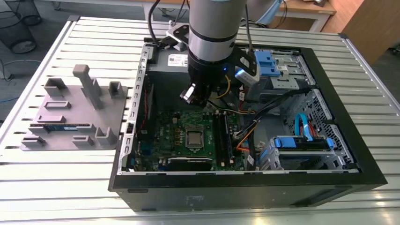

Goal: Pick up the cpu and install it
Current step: 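Install the first cpu locking lever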

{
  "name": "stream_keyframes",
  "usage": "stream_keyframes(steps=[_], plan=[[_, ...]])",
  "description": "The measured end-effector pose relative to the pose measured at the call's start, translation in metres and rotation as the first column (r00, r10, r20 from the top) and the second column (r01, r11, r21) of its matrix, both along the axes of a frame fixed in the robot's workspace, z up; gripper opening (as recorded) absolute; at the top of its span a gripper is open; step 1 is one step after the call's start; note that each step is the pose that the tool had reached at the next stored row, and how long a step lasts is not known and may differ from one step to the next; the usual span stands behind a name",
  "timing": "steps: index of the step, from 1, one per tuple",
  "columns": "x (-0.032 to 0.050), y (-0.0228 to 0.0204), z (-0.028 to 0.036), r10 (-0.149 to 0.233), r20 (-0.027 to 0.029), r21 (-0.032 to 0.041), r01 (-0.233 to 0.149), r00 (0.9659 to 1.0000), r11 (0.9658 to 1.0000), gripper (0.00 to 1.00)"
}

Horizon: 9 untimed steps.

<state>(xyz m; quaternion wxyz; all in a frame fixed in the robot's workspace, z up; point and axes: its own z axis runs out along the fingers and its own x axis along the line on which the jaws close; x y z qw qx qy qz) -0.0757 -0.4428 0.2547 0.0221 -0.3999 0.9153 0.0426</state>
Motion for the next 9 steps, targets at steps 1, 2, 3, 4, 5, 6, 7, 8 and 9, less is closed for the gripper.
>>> stream_keyframes(steps=[1, 2, 3, 4, 5, 6, 7, 8, 9], plan=[[0.0000, 0.0004, 0.0000, 0.000, -0.0001, 0.0031, 0.000, 1.0000, 1.0000, 0.11], [0.0000, 0.0009, 0.0000, 0.000, 0.0000, 0.0069, 0.000, 1.0000, 1.0000, 0.11], [0.0000, 0.0012, 0.0000, 0.000, -0.0001, 0.0111, 0.000, 1.0000, 0.9999, 0.11], [-0.0001, 0.0016, 0.0000, 0.000, -0.0001, 0.0155, 0.000, 1.0000, 0.9999, 0.11], [-0.0001, 0.0020, 0.0000, 0.000, 0.0000, 0.0196, 0.000, 1.0000, 0.9998, 0.11], [-0.0001, 0.0023, 0.0000, 0.000, 0.0000, 0.0231, 0.000, 1.0000, 0.9997, 0.11], [-0.0001, 0.0025, 0.0000, 0.000, 0.0000, 0.0264, 0.000, 1.0000, 0.9997, 0.11], [-0.0001, 0.0026, 0.0001, 0.000, 0.0000, 0.0297, 0.000, 1.0000, 0.9996, 0.11], [-0.0001, 0.0026, -0.0001, 0.000, 0.0003, 0.0321, 0.000, 1.0000, 0.9995, 0.11]])
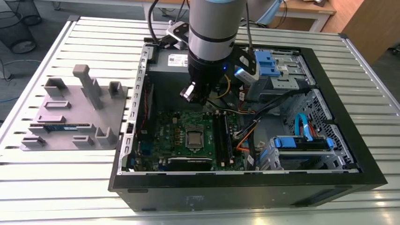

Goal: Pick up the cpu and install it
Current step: 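Install the first cpu locking lever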

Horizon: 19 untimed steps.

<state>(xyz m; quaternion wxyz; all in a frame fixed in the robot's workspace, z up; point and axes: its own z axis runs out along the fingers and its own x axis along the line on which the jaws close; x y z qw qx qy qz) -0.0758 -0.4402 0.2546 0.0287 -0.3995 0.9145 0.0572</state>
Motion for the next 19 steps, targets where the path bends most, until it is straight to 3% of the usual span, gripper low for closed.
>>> stream_keyframes(steps=[7, 19], plan=[[0.0000, 0.0001, -0.0038, 0.000, 0.0069, 0.0018, 0.000, 1.0000, 1.0000, 0.11], [-0.0022, 0.0012, -0.0044, 0.000, 0.0089, 0.0025, 0.000, 1.0000, 1.0000, 0.11]])
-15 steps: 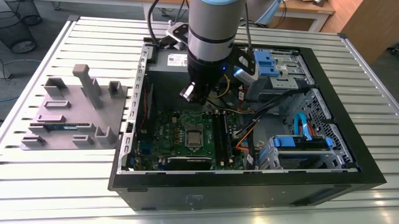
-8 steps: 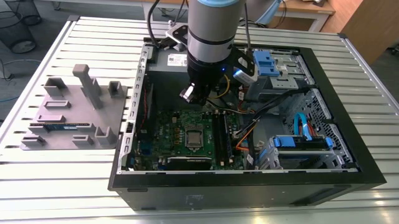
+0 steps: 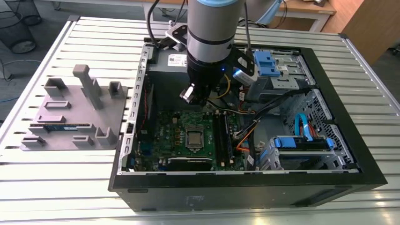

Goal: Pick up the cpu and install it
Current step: 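Install the first cpu locking lever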

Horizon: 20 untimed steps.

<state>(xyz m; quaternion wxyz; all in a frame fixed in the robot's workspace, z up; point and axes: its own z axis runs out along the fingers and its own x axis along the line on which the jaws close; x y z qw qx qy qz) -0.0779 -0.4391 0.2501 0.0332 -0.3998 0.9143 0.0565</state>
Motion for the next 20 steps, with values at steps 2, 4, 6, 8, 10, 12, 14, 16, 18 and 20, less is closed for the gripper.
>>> stream_keyframes(steps=[2, 4, 6, 8, 10, 12, 14, 16, 18, 20], plan=[[0.0000, 0.0000, 0.0009, 0.000, 0.0002, 0.0008, 0.000, 1.0000, 1.0000, 0.11], [0.0000, 0.0000, 0.0011, 0.000, 0.0003, 0.0061, 0.000, 1.0000, 1.0000, 0.11], [0.0000, 0.0000, 0.0012, 0.000, 0.0002, 0.0227, 0.000, 1.0000, 0.9997, 0.11], [0.0000, 0.0000, 0.0011, 0.000, 0.0002, 0.0421, 0.000, 1.0000, 0.9991, 0.11], [0.0000, 0.0001, 0.0011, 0.000, 0.0003, 0.0443, 0.000, 1.0000, 0.9990, 0.11], [0.0000, 0.0000, 0.0010, 0.000, 0.0003, 0.0446, 0.000, 1.0000, 0.9990, 0.11], [0.0001, -0.0006, 0.0008, 0.000, 0.0004, 0.0450, 0.000, 1.0000, 0.9990, 0.11], [0.0001, -0.0028, 0.0009, 0.000, 0.0003, 0.0446, 0.000, 1.0000, 0.9990, 0.11], [0.0003, -0.0060, 0.0007, 0.000, 0.0003, 0.0449, 0.000, 1.0000, 0.9990, 0.11], [0.0006, -0.0086, 0.0007, 0.000, 0.0004, 0.0468, 0.000, 1.0000, 0.9989, 0.11]])
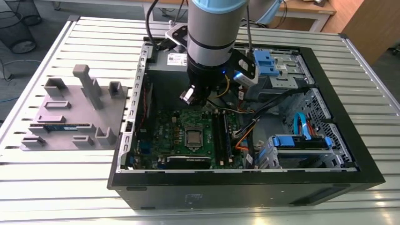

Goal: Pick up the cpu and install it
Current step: 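Install the first cpu locking lever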

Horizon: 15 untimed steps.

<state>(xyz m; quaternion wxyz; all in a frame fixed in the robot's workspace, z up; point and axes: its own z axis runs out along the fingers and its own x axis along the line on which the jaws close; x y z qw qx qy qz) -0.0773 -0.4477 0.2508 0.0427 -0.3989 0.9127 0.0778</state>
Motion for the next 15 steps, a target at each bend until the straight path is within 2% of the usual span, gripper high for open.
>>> stream_keyframes(steps=[5, 10, 15], plan=[[0.0000, -0.0023, 0.0004, 0.000, -0.0001, 0.0111, 0.000, 1.0000, 0.9999, 0.11], [0.0004, -0.0034, 0.0008, 0.002, 0.0000, 0.0347, -0.002, 1.0000, 0.9994, 0.11], [0.0059, -0.0054, 0.0008, 0.003, 0.0000, 0.0454, -0.003, 1.0000, 0.9990, 0.11]])
